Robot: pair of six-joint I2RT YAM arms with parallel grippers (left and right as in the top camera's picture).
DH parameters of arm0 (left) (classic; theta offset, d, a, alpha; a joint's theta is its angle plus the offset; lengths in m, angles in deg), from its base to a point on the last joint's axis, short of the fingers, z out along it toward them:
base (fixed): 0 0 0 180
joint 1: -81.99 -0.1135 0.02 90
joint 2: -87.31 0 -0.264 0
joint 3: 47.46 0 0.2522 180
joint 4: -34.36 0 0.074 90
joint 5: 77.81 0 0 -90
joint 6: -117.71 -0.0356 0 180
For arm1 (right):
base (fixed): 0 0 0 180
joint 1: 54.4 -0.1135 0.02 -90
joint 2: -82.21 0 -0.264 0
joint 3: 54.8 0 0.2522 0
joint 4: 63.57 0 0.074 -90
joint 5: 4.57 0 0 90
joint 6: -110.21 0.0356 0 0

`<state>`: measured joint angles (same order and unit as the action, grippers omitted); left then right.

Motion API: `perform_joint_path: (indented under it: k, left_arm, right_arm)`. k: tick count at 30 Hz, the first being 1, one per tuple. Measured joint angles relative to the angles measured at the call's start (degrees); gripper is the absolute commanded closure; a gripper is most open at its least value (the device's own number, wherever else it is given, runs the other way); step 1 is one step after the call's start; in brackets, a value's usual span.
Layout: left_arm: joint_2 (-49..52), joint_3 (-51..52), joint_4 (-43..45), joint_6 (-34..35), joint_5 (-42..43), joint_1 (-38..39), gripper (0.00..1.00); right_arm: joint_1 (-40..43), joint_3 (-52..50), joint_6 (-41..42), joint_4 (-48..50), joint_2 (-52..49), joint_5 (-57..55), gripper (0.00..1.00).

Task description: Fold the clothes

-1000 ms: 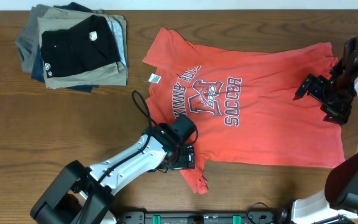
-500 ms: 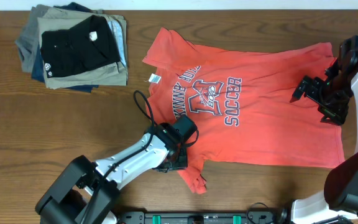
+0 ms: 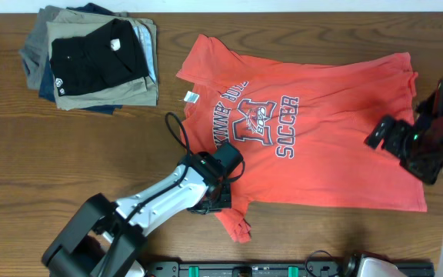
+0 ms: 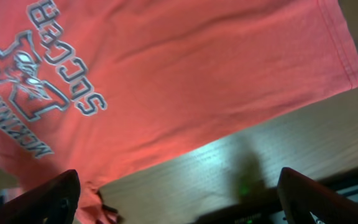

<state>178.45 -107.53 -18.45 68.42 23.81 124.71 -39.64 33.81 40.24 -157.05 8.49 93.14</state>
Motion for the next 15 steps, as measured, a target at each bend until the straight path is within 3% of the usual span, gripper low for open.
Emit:
perform_joint_path:
  k: [9,15]
  left_arm:
    - [-15.45,0.0,-8.9,-1.33,-5.75,-0.31,0.94]
    - [-17.07,0.0,-10.08,-1.99,-6.84,-0.31,0.94]
  right_arm:
    - [0.61,-15.5,7.19,8.07,1.95,-0.2,0.01]
    - [5.27,-19.1,11.74,9.57,1.95,-0.94,0.01]
